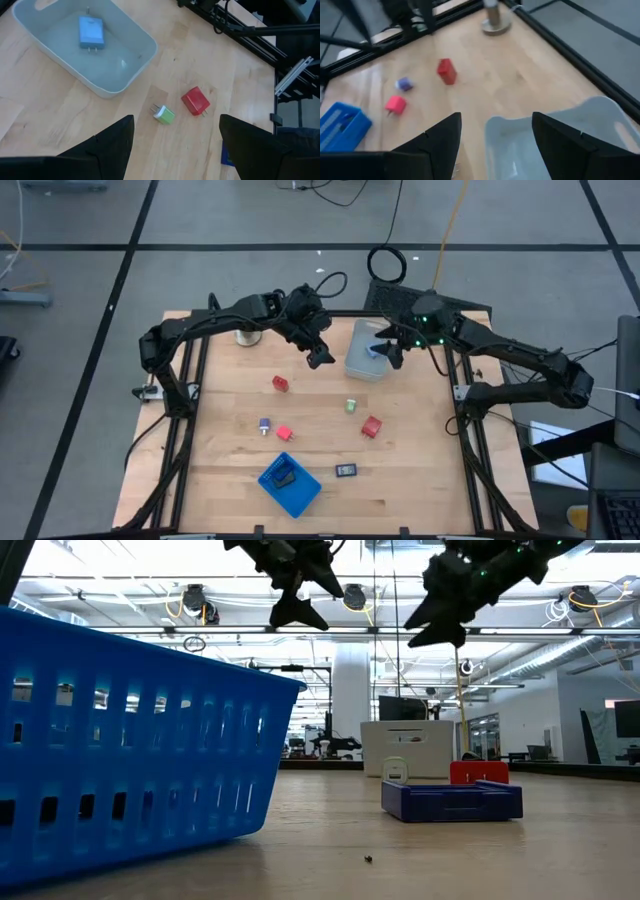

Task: Pick & Place Office items
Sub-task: Put the bottom red charger adapter into the gray bin

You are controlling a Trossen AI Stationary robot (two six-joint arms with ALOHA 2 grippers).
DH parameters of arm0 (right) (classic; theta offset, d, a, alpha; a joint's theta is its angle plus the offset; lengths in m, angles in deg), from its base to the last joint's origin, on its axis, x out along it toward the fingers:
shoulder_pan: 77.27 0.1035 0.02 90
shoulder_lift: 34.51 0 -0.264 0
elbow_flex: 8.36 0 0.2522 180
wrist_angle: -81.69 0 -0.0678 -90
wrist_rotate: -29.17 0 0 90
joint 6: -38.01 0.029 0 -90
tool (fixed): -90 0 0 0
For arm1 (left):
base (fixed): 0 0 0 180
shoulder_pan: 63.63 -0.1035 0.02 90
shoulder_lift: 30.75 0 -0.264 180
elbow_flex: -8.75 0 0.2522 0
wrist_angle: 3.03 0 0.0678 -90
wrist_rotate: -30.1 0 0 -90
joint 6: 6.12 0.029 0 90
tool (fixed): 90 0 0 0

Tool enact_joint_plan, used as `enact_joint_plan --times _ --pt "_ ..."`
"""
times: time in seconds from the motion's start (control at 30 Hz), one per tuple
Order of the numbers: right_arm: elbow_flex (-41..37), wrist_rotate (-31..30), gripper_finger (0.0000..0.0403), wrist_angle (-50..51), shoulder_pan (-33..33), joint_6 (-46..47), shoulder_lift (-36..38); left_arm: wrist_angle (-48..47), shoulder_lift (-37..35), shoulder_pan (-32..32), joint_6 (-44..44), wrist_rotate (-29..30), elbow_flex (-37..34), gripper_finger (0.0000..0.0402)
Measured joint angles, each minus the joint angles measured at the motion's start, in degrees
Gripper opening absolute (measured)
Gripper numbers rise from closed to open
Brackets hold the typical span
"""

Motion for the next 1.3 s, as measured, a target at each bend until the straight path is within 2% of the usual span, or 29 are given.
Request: enact_joint_plan --times 0.43,0.6,0.73,0.9,1.07,1.17,1.3 --pt "0.0 -0.11 0.0238 0.12 7.22 -1.64 0.22 0.39 0.0 0.5 0.11 -0.02 0.0 0.0296" --pt "0.0 -0.13 0.0238 0.12 9.36 -1.32 0.22 -1.21 -0.01 0.58 -3.24 -1.98 0.0 0.0296" --pt "0.0 -0.34 0.0238 0.14 11.3 -1.26 0.22 -4.96 0.0 2.16 6.17 -2.29 0.0 0.0296" --pt "0.0 -3.18 0.0238 0.16 13.14 0.5 0.22 -5.55 -0.57 3.6 9.37 0.03 -0.02 0.0296" --pt "0.04 -3.6 0.0238 0.24 14.28 3.19 0.21 -3.34 -4.98 4.64 11.51 0.27 -0.71 0.0296" --pt "0.04 -5.83 0.0238 0.4 14.86 5.09 0.22 -0.83 -8.88 5.11 12.69 2.25 -2.55 0.0296" --pt "0.04 -8.64 0.0238 0.08 15.64 6.55 0.2 7.56 -16.34 4.81 12.78 5.78 -10.18 0.0296"
